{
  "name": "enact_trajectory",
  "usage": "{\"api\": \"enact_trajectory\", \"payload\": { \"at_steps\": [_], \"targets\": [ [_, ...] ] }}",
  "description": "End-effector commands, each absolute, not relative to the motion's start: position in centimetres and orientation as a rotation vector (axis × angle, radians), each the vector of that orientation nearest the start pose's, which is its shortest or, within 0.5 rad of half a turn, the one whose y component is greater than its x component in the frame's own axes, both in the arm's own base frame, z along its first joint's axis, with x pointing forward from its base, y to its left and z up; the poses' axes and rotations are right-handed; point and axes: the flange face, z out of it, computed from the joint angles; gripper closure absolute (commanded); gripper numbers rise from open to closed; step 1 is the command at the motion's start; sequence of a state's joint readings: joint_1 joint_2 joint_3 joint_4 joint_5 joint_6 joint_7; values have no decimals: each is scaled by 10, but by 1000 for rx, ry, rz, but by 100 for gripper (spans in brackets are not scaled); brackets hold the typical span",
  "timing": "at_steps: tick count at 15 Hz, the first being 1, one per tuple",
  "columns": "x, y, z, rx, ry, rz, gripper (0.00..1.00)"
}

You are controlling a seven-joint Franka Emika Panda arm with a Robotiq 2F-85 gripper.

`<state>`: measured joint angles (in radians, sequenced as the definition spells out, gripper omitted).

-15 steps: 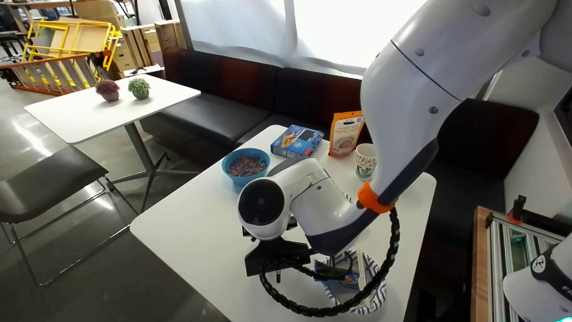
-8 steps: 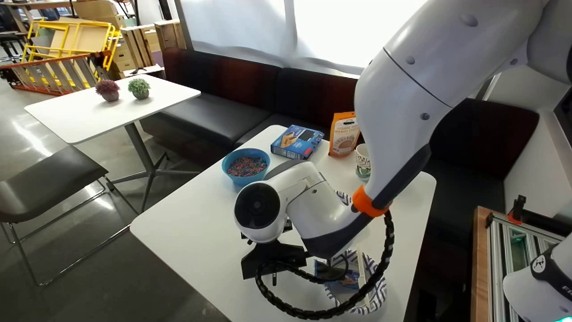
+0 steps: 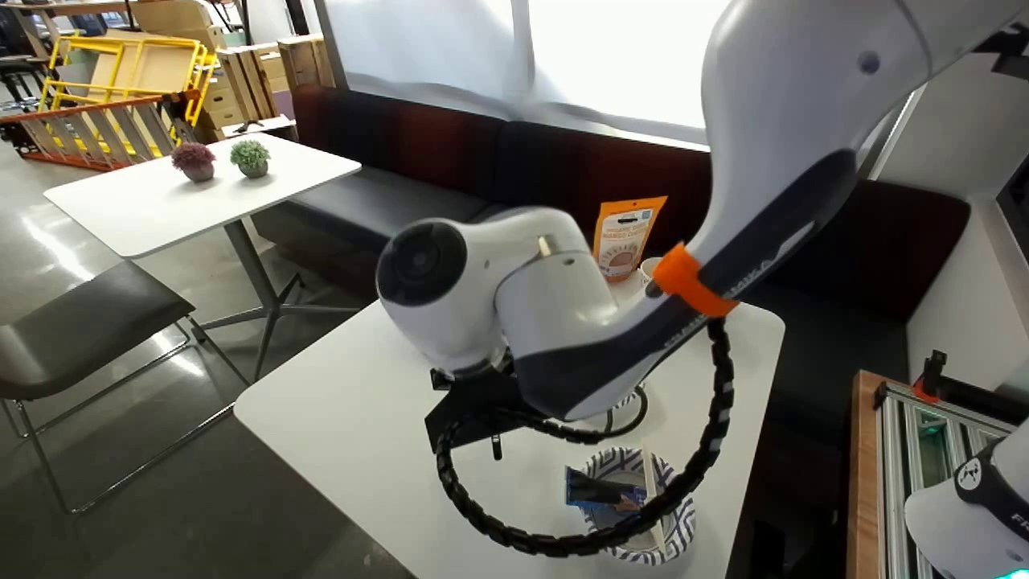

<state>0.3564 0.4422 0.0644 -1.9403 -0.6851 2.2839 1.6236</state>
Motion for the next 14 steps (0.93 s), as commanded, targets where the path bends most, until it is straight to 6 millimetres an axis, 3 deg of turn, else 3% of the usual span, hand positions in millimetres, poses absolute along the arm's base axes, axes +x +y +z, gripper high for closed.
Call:
{"api": "enact_trajectory", "payload": {
  "at_steps": [1,4,6,10,14],
  "targets": [
    [578,209,310,-3267,1122,-435,96],
    [604,173,346,-3285,1101,-447,96],
    [624,149,360,-3238,1062,-464,96],
    [661,111,360,-3096,1063,-384,96],
    [694,95,345,-2894,1115,-375,96]
  ]
}}
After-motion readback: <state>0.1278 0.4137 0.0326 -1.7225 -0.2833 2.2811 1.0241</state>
